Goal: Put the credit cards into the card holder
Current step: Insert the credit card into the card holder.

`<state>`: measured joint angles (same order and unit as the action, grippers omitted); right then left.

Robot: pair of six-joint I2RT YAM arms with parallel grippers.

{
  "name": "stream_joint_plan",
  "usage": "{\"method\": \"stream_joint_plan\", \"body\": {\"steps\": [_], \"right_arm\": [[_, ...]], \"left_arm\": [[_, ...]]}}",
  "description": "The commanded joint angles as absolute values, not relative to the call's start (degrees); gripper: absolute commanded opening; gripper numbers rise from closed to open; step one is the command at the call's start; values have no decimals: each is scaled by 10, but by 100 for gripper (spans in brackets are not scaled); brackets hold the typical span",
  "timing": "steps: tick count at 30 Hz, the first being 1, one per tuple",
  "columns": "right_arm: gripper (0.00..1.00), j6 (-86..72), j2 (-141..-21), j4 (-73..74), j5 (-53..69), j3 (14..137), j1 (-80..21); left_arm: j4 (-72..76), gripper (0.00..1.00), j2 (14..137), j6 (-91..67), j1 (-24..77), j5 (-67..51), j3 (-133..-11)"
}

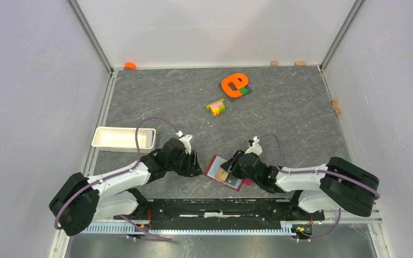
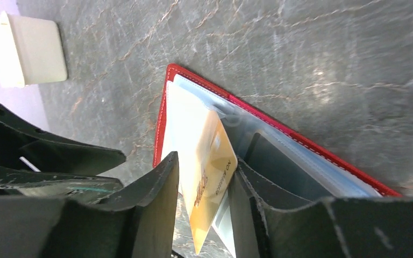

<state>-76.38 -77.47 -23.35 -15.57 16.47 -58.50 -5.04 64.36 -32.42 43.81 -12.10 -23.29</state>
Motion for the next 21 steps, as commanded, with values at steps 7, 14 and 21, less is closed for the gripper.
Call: {"method": "stream_joint_plan", "body": {"steps": [7, 14, 21], "right_arm": [[56, -628, -682, -13, -250, 202, -585], [55, -575, -662, 152, -327, 284, -584], [61, -555, -625, 191, -338, 280, -584]], "left_arm": [[-100, 58, 617, -337, 440, -114, -276], [-94, 59, 624, -335, 440, -125, -285], [-75, 59, 628, -347, 441, -137, -288]]}}
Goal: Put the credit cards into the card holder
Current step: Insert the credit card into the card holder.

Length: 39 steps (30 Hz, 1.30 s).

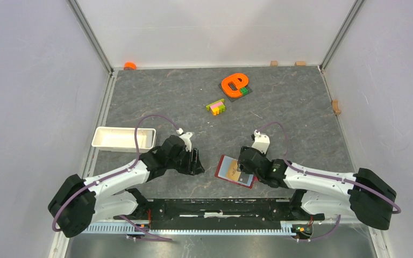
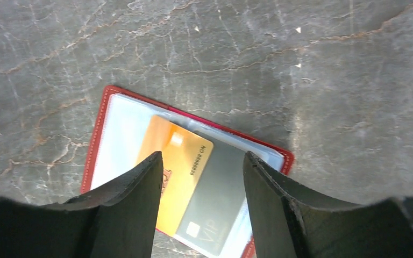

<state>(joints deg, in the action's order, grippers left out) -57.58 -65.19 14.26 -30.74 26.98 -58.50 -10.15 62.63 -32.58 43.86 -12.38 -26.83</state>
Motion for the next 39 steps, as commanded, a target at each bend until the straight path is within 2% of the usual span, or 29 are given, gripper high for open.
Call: {"method": "stream_joint_plan", "body": {"steps": [1, 8, 13, 19, 28, 39], "right_arm": [[60, -555, -617, 189, -329, 276, -584], [56, -601, -587, 109, -224, 219, -585], [54, -643, -596, 81, -202, 186, -585], [51, -673, -607, -3, -169, 142, -585], [44, -686, -654, -80, -152, 137, -585], [36, -648, -700, -137, -151, 170, -587]], "left_arm": [[-64, 59, 630, -356, 441, -141, -286], [67, 59, 694, -409, 456, -169, -283], [121, 58, 759, -421, 472, -176, -294], [172, 50, 806, -426, 475, -180, -282], [208, 38, 845, -432, 475, -184, -260], [278, 34, 874, -441, 475, -209, -246]]}}
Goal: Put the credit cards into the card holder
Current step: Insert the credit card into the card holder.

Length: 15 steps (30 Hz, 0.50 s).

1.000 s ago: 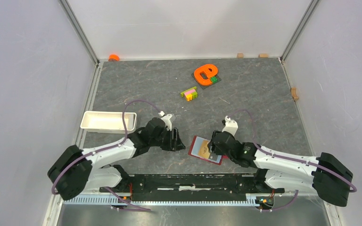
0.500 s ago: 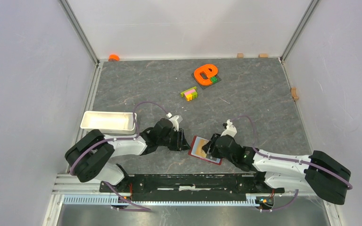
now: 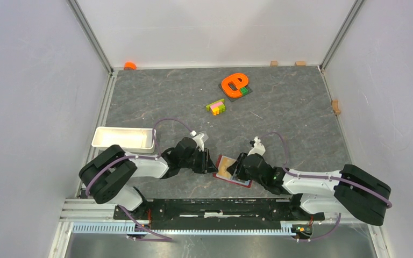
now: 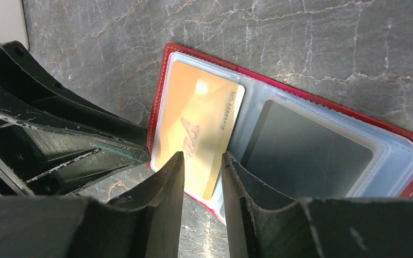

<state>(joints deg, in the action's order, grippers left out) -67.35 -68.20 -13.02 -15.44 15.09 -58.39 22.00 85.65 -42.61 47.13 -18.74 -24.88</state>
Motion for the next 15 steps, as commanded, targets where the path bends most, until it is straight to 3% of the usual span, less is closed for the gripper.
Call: {"method": "stream_joint_plan", "body": {"steps": [1, 11, 15], "right_arm": [[36, -644, -703, -140, -150, 173, -586], [36, -601, -685, -148, -166, 183, -588], [42, -565, -623, -67, -231, 192, -586]], "left_arm": [[283, 34, 878, -441, 475, -212, -247], [266, 33, 856, -431, 475, -197, -254], [133, 47, 795, -399, 474, -143, -279]]}}
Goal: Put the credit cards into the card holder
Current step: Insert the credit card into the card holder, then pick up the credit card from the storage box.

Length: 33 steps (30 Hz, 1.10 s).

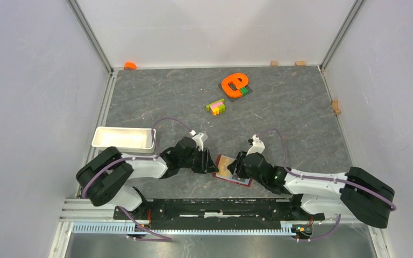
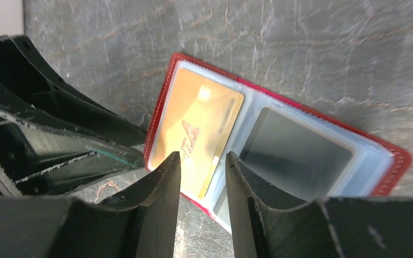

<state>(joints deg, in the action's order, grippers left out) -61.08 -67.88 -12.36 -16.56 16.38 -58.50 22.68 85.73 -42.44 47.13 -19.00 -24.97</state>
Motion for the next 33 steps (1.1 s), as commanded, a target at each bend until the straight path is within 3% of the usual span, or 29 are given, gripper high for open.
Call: {"method": "stream_joint_plan", "body": {"steps": [1, 4, 10, 13, 18, 27, 33], "right_arm": [[44, -551, -608, -53, -247, 194, -585], [54, -481, -560, -11, -267, 213, -563], [87, -320, -480, -5, -202, 226, -476], [98, -256, -457, -24, -146, 230, -423], [98, -172, -471, -28, -81, 256, -387], [98, -147, -485, -80, 21, 232, -333], [98, -152, -495, -104, 63, 216, -298]], "left_arm": [[101, 51, 773, -390, 474, -130, -289], [-37, 67, 719, -354, 469, -75, -330], [-291, 99, 650, -264, 394, 17, -454], [-368, 100, 650, -204, 278, 5, -506], [-403, 100, 683, -111, 114, -40, -561], [-376, 100, 753, -95, -26, -71, -556], [-371, 100, 775, -90, -30, -107, -534]]}}
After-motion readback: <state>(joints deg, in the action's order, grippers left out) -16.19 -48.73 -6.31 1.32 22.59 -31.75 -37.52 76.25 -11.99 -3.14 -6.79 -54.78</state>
